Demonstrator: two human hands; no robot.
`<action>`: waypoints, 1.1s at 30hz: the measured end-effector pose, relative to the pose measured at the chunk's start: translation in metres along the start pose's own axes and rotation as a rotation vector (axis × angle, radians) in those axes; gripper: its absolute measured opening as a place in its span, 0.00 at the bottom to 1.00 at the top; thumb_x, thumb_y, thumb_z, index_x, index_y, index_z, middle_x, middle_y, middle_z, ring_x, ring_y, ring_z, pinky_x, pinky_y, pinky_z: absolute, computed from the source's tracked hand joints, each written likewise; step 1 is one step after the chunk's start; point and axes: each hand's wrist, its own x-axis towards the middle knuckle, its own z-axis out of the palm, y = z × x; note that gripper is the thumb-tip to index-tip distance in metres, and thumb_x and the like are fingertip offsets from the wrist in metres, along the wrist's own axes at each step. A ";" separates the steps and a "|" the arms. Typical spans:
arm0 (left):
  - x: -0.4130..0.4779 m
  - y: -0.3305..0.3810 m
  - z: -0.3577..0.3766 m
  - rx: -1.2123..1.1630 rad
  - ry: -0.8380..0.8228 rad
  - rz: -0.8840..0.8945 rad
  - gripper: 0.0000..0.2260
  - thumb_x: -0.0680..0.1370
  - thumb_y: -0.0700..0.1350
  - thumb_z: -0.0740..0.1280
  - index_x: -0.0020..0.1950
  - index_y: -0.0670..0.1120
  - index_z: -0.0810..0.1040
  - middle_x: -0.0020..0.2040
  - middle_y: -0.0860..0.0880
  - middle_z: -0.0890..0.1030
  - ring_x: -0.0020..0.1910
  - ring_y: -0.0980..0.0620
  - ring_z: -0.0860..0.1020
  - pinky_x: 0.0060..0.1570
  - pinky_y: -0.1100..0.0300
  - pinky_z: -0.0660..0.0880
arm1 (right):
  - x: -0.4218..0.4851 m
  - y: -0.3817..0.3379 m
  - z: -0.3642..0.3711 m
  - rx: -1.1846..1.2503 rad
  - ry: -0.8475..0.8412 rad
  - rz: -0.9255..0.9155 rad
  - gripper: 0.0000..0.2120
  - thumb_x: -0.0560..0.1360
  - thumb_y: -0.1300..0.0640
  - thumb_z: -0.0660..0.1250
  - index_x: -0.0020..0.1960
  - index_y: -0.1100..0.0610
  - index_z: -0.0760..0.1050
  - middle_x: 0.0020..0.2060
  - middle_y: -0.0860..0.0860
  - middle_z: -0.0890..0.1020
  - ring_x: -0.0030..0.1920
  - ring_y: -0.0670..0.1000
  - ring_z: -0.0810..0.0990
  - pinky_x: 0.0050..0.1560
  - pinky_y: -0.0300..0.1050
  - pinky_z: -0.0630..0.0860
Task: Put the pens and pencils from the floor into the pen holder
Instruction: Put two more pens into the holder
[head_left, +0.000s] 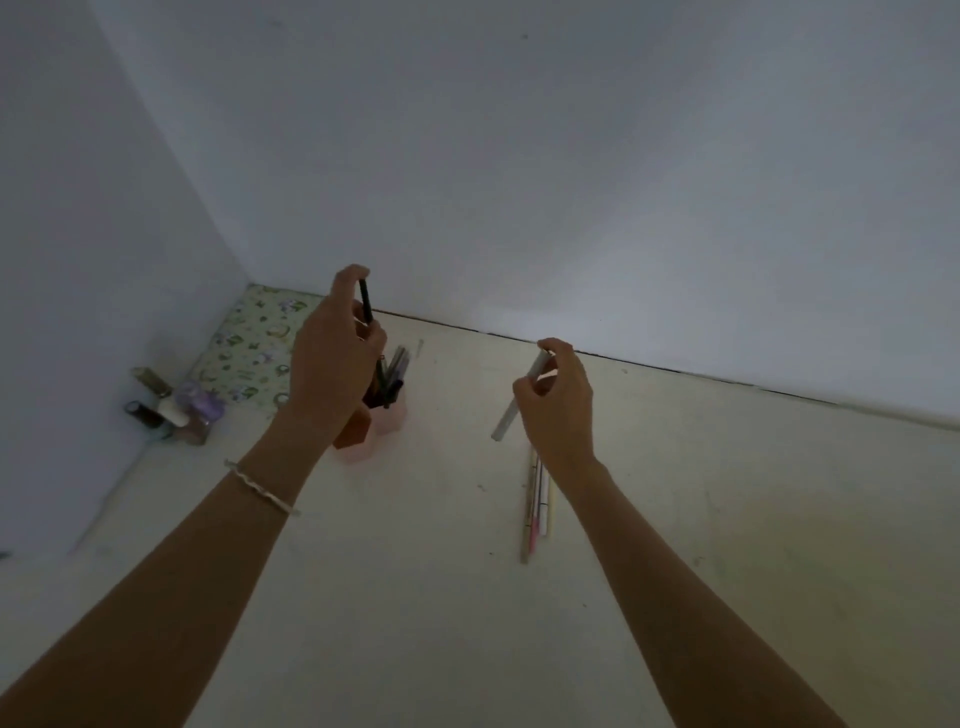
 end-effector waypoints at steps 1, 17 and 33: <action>-0.004 -0.004 0.002 0.073 -0.034 0.038 0.22 0.77 0.39 0.67 0.68 0.52 0.66 0.45 0.48 0.80 0.40 0.50 0.79 0.40 0.55 0.78 | -0.002 -0.006 0.006 0.038 -0.007 -0.018 0.20 0.72 0.65 0.65 0.62 0.51 0.71 0.45 0.51 0.77 0.38 0.50 0.78 0.39 0.40 0.76; -0.007 -0.026 0.004 0.277 0.028 0.321 0.15 0.74 0.38 0.72 0.59 0.45 0.76 0.45 0.46 0.81 0.43 0.46 0.79 0.49 0.52 0.74 | -0.021 -0.037 0.051 0.139 -0.009 -0.217 0.20 0.72 0.65 0.67 0.59 0.50 0.68 0.40 0.46 0.77 0.40 0.48 0.79 0.41 0.41 0.79; -0.030 -0.008 0.001 0.164 0.200 0.266 0.11 0.68 0.31 0.64 0.48 0.41 0.78 0.47 0.45 0.79 0.49 0.44 0.76 0.50 0.53 0.70 | -0.024 -0.024 0.098 -0.272 0.075 -0.555 0.12 0.73 0.62 0.68 0.56 0.57 0.80 0.59 0.54 0.78 0.59 0.54 0.75 0.60 0.42 0.64</action>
